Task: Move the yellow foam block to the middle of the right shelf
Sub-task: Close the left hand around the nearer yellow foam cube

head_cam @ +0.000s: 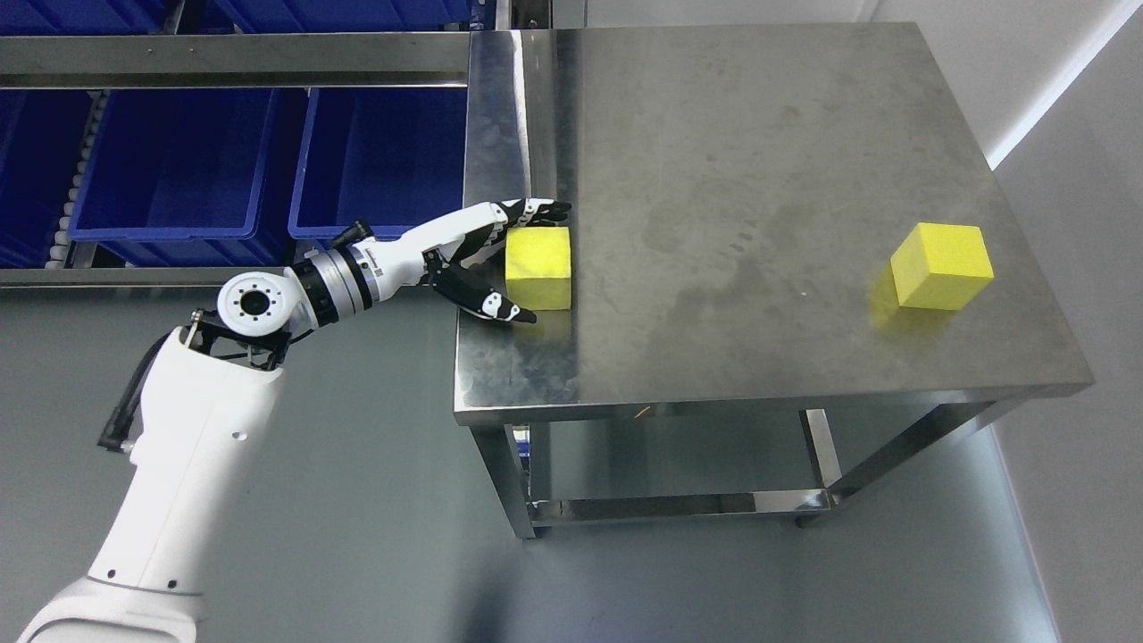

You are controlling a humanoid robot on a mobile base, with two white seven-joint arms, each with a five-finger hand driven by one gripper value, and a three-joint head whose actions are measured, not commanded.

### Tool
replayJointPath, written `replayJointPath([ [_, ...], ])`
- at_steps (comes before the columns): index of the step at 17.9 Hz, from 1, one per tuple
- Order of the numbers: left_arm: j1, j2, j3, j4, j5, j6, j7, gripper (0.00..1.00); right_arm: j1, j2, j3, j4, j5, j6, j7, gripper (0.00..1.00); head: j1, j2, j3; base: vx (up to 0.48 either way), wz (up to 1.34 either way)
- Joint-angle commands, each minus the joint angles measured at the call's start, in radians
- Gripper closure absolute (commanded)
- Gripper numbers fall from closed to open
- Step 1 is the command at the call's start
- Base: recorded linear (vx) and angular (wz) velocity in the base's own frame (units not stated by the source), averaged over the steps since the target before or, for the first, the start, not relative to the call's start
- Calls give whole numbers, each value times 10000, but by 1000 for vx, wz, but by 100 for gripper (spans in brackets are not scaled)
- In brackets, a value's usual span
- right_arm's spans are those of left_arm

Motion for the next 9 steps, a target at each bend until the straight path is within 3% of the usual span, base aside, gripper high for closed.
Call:
replayJointPath([
  [1, -730, -1274, -875, 2288, -775, 1, -402, 11, 14, -175, 2, -175, 31, 1, 3, 0, 0, 0, 0, 3, 22],
  [5, -639, -1564, 166, 2274, -668, -168, -572, 50, 14, -175, 2, -175, 31, 1, 3, 0, 0, 0, 0, -3, 84],
  [7, -592, -1978, 948, 2213, -668, -214, -800, 59, 14, -175, -13, -175, 31, 1, 3, 0, 0, 0, 0, 0, 109],
  [9, -592, -2066, 1578, 2044, -637, -244, -848, 60, 14, -175, 2, -175, 31, 1, 3, 0, 0, 0, 0, 4, 92],
])
